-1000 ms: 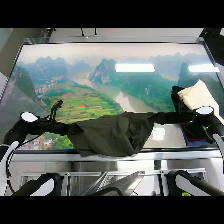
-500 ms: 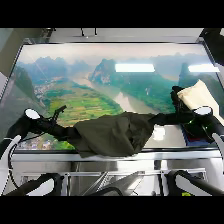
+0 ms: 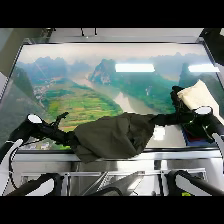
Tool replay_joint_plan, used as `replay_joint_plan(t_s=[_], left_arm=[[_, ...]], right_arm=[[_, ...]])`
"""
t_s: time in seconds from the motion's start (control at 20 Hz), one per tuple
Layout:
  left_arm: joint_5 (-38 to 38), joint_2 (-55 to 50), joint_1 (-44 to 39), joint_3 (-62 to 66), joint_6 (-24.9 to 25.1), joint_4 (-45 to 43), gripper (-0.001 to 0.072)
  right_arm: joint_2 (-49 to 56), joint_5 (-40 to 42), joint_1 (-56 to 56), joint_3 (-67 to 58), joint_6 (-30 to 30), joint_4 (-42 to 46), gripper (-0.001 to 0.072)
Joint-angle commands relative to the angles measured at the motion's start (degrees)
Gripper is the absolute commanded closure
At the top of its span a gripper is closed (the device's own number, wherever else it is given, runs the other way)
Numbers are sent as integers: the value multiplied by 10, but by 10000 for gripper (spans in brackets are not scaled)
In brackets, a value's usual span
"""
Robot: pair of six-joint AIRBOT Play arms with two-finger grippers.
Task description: Fold the shirts.
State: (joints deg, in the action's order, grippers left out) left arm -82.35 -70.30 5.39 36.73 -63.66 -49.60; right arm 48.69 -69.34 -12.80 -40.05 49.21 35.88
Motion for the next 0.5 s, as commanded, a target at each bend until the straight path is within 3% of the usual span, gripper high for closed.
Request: replay_joint_plan(t_s=[0.0,0.25,0.45], left_arm=[[-72,59,7,69,-8,17,693],[-61,213,124,263,-35,17,692],[-32,297,206,354,-36,18,692]], right_arm=[[-26,-38,-34,-51,9,-28,692],[-108,-88,-205,-253,36,-142,692],[-113,-92,-207,-337,35,-285,692]])
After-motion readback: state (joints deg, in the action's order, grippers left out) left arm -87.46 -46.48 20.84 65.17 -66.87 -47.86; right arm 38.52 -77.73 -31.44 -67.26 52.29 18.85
